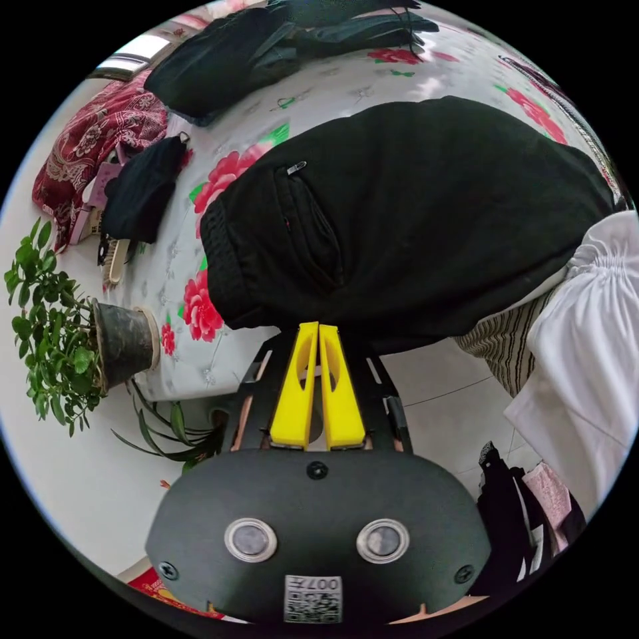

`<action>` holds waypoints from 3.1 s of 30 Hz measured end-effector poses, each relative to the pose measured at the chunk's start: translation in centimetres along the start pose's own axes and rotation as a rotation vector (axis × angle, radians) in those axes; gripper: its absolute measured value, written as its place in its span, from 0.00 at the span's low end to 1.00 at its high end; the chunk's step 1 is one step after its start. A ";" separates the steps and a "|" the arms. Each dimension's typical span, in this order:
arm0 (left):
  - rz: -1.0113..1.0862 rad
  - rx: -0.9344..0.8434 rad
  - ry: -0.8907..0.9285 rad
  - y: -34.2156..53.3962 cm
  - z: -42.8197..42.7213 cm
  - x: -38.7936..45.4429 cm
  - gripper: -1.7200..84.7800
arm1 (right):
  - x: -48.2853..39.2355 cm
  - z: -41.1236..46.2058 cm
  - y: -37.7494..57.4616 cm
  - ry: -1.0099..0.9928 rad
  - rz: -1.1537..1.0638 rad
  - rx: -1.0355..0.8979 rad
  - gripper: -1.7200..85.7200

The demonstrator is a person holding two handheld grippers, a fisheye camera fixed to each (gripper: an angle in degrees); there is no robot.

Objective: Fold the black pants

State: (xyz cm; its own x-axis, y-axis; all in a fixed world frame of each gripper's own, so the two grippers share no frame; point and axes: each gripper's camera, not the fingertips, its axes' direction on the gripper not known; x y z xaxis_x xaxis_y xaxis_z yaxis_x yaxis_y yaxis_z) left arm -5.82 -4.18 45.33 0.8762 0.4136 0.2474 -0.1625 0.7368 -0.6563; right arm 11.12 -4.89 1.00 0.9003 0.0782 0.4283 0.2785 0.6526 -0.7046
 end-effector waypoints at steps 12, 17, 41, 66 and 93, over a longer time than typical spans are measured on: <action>0.076 0.012 -0.100 -0.9 -1.6 1.9 0.01 | -5.1 -9.8 4.3 0.477 -0.256 0.380 0.03; 0.089 -0.015 -0.106 -1.8 -0.4 3.1 0.01 | 3.1 1.0 9.7 0.122 0.199 0.009 0.03; 0.126 -0.004 -0.311 -4.8 0.2 12.9 0.01 | 13.5 -10.6 10.5 0.204 0.233 0.326 0.07; 0.168 -0.043 -0.401 -3.8 -4.1 14.4 0.01 | 15.0 -5.5 13.0 0.008 0.368 0.340 0.03; -0.738 0.221 0.238 5.4 2.4 1.3 0.18 | -4.8 2.2 -12.3 -0.373 -0.111 0.180 0.09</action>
State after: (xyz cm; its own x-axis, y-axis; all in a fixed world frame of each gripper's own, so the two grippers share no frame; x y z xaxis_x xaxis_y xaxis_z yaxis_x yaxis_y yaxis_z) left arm -6.65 1.64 43.87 0.8618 -0.3275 0.3874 0.4316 0.8746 -0.2209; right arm 2.64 -11.64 8.92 0.6765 0.2460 0.6942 0.2741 0.7908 -0.5473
